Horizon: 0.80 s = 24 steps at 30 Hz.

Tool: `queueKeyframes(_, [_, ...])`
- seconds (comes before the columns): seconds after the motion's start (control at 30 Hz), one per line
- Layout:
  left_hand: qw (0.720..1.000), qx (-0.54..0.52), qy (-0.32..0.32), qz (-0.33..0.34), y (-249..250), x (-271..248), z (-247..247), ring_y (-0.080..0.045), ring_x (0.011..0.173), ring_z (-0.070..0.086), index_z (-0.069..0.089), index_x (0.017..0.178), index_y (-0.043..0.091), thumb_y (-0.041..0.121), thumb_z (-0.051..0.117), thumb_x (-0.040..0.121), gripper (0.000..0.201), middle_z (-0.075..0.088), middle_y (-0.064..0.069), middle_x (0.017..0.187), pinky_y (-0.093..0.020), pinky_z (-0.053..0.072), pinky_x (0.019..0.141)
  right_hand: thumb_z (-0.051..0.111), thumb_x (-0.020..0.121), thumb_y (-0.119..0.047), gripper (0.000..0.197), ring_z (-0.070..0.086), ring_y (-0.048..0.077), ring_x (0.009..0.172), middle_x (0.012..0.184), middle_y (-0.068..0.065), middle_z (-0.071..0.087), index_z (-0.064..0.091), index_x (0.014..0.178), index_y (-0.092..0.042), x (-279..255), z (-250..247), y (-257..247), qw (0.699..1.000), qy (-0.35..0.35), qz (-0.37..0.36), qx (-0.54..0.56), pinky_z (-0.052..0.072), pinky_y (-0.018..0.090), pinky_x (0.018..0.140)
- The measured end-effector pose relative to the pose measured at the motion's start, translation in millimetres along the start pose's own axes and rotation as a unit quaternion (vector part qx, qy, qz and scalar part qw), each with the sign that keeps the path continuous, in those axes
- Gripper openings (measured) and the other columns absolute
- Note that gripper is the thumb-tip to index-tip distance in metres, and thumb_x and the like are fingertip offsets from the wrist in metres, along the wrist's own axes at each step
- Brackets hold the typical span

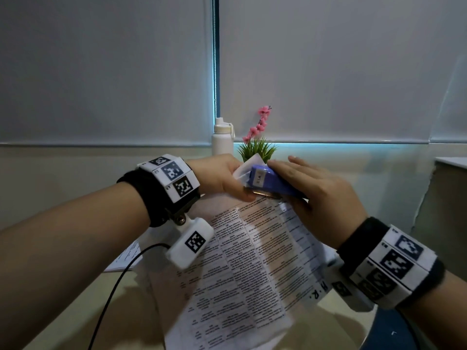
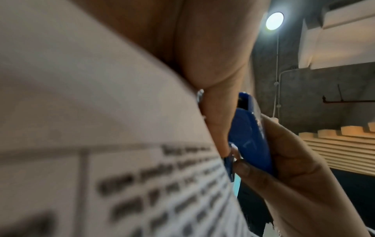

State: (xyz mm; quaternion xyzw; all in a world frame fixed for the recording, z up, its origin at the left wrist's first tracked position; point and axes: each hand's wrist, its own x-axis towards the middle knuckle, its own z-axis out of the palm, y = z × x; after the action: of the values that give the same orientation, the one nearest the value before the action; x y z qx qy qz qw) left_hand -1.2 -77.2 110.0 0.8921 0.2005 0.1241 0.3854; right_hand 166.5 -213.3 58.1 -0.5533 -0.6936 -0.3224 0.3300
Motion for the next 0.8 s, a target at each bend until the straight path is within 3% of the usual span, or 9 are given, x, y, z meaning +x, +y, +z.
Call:
queueKeyframes(0.1, [0.999,-0.037,0.011,-0.006,-3,-1,-1,-0.034,0.092,0.063,0.065,0.102,-0.004,0.035,0.081,0.048,0.068,0.067,-0.023,0.098,-0.057,0.044,0.098,0.063,0.079,-0.023,0.056,0.065,0.022,0.103,0.118,-0.005,0.067,0.049,0.132,-0.035,0,-1,7,0.995,-0.032,0.062,0.075,0.055,0.035,0.083])
queueKeyframes(0.2, [0.999,-0.042,0.01,-0.012,-3,-2,-1,-0.042,0.103,0.063,0.061,0.107,-0.008,0.033,0.085,0.049,0.075,0.064,-0.03,0.109,-0.058,0.043,0.1,0.059,0.078,-0.027,0.058,0.063,0.015,0.096,0.114,-0.009,0.067,0.044,0.132,-0.041,-7,4,11,0.979,-0.053,0.119,0.16,0.051,0.032,0.082])
queueKeyframes(0.3, [1.0,0.0,0.021,-0.014,-1,-2,4,-0.032,0.091,0.064,0.065,0.1,-0.004,0.026,0.085,0.059,0.054,0.068,-0.025,0.103,-0.055,0.045,0.098,0.062,0.08,-0.021,0.054,0.062,0.014,0.104,0.119,-0.006,0.066,0.051,0.132,-0.029,-6,5,4,0.996,-0.021,0.06,0.065,0.047,0.02,0.083])
queueKeyframes(0.37, [1.0,0.009,0.028,-0.01,-1,-2,7,-0.027,0.087,0.062,0.066,0.098,-0.006,0.02,0.084,0.063,0.047,0.067,-0.027,0.103,-0.054,0.045,0.099,0.066,0.081,-0.014,0.05,0.059,0.02,0.115,0.122,-0.001,0.065,0.055,0.13,-0.02,-5,5,0,1.0,-0.005,0.009,0.014,0.046,0.03,0.09])
queueKeyframes(0.5, [0.999,-0.031,0.045,-0.003,1,-1,6,-0.031,0.088,0.065,0.067,0.097,-0.004,0.035,0.081,0.044,0.067,0.068,-0.026,0.102,-0.054,0.047,0.095,0.061,0.077,-0.026,0.056,0.065,0.023,0.097,0.111,-0.003,0.069,0.05,0.132,-0.032,-2,6,2,0.986,-0.017,0.113,0.12,0.052,0.032,0.079])
queueKeyframes(0.6, [0.999,-0.02,0.049,-0.001,2,2,7,-0.035,0.095,0.066,0.069,0.095,0.001,0.037,0.082,0.045,0.063,0.069,-0.023,0.101,-0.057,0.045,0.098,0.061,0.078,-0.023,0.053,0.062,0.021,0.107,0.116,0.0,0.067,0.053,0.131,-0.025,-3,8,-3,0.997,0.013,0.062,0.053,0.045,0.027,0.08])
queueKeyframes(0.63, [0.999,-0.011,0.05,0.003,2,3,8,-0.036,0.097,0.066,0.069,0.095,0.002,0.036,0.082,0.047,0.06,0.069,-0.022,0.1,-0.056,0.045,0.099,0.062,0.078,-0.023,0.052,0.06,0.019,0.111,0.118,0.0,0.067,0.054,0.13,-0.023,-3,7,-2,0.997,0.018,0.057,0.043,0.044,0.026,0.082])
queueKeyframes(0.73, [0.998,-0.014,0.056,-0.002,4,3,9,-0.029,0.091,0.066,0.07,0.091,0.005,0.019,0.08,0.057,0.039,0.07,-0.017,0.094,-0.049,0.048,0.097,0.06,0.077,-0.025,0.055,0.063,0.019,0.102,0.116,-0.002,0.068,0.052,0.132,-0.027,2,8,-4,0.989,0.009,0.105,0.1,0.046,0.026,0.077])
queueKeyframes(0.8, [0.999,0.001,0.048,0.001,4,3,10,-0.029,0.092,0.065,0.069,0.097,0.001,0.012,0.08,0.065,0.036,0.069,-0.021,0.098,-0.046,0.048,0.096,0.058,0.081,-0.025,0.05,0.059,0.016,0.113,0.12,-0.003,0.066,0.053,0.131,-0.023,3,8,-7,0.997,0.011,0.064,0.05,0.046,0.026,0.081])
